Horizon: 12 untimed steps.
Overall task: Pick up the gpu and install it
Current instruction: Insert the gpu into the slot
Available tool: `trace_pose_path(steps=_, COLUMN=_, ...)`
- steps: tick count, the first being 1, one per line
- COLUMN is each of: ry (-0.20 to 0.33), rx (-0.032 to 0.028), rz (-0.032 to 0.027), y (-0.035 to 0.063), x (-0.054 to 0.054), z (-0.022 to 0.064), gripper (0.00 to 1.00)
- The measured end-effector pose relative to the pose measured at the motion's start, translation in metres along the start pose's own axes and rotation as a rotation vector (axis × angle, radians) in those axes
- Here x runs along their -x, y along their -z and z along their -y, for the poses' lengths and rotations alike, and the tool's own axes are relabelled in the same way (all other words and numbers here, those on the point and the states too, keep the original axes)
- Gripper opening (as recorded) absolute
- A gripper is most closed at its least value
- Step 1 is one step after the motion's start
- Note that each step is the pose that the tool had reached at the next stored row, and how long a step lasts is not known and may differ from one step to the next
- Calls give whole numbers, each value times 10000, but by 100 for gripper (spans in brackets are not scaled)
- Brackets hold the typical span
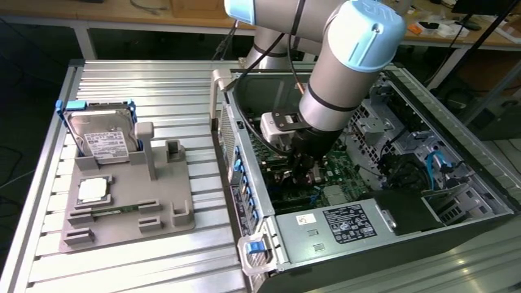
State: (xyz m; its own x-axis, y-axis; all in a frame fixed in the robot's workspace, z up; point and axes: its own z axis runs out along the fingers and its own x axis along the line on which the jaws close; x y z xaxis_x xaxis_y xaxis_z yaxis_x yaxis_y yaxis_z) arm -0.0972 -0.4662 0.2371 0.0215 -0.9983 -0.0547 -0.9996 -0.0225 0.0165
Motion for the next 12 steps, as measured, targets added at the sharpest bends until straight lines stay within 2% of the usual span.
trace_pose_path(steps=1, ry=-2, rx=-13, rz=45, y=-16, x=5, z=0, gripper=27)
trace_pose_path(steps=2, ry=-5, rx=-17, rz=44, y=-22, x=3, z=-2, gripper=27)
trace_pose_path(steps=4, ry=-6, rx=6, rz=-5, y=3, x=0, z=-4, gripper=38)
trace_pose_path(steps=5, ry=-1, rx=0, rz=3, y=0, x=0, z=-1, gripper=45)
trace_pose_path(steps=6, ry=-1, rx=3, rz=-4, y=4, x=0, z=-1, gripper=45)
trace_pose_path(steps=9, ry=4, rx=-1, rz=-4, y=11, x=1, z=-2, gripper=64)
trace_pose_path(steps=11, ry=8, rx=-10, rz=-5, y=23, x=2, z=-3, gripper=64)
trace_pose_path(steps=12, ry=11, rx=-17, rz=-5, y=34, x=4, z=-3, gripper=70)
